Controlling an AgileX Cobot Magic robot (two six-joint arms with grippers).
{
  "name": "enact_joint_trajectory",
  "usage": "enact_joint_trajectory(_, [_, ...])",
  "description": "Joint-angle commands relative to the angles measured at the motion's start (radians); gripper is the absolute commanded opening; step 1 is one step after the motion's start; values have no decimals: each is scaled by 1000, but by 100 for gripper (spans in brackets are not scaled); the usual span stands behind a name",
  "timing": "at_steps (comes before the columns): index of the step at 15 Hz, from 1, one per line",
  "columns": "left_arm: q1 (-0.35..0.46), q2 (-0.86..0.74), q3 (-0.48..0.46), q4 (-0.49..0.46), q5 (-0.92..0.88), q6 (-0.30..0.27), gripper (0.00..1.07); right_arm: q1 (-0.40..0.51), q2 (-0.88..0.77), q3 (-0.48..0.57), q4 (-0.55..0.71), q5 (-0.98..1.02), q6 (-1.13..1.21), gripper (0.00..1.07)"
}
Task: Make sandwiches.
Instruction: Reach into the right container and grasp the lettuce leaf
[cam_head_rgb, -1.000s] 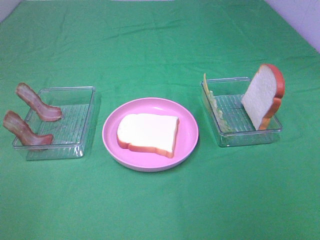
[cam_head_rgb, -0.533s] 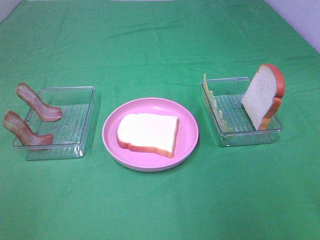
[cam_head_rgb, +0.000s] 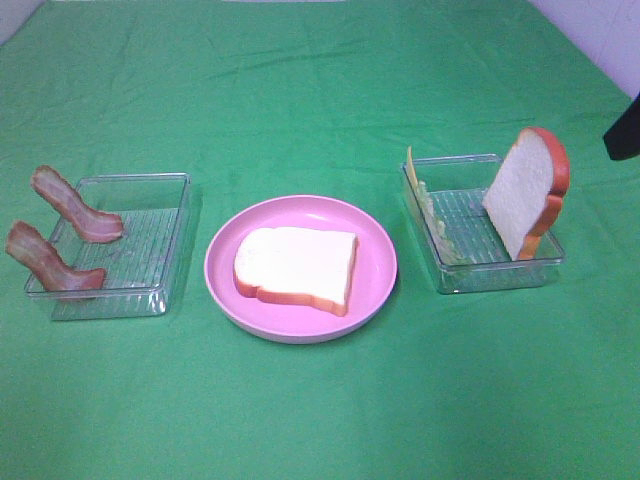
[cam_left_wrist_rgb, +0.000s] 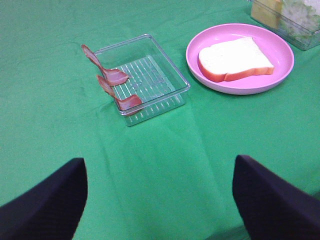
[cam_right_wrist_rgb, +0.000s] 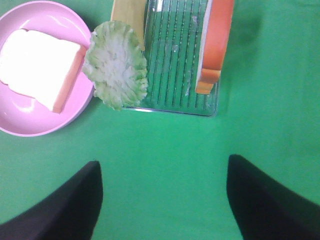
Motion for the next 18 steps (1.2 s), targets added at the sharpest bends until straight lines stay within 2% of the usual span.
enact_joint_trajectory(1, [-5,-19,2,-1,-12,-5,76,16,96,-95,26,39,-16,66])
enact_joint_trajectory(4, [-5,-19,2,-1,-12,-5,76,144,214,-204,2,22,61,66])
enact_joint_trajectory(7, [-5,-19,2,-1,-12,-5,76,288,353,-317,-97,37,224,66])
enact_joint_trajectory(9, [-5,-19,2,-1,-12,-5,76,347,434,-372,-136,53,338,66])
enact_joint_trajectory(10, [-5,-19,2,-1,-12,-5,76,356,521,-422,-127,93,375,66])
enact_joint_trajectory(14, [-5,-19,2,-1,-12,-5,76,356,644,-484,-120,112,394,66])
enact_joint_trajectory(18, [-5,-19,2,-1,-12,-5,76,356,709,-497,-112,67,393,66])
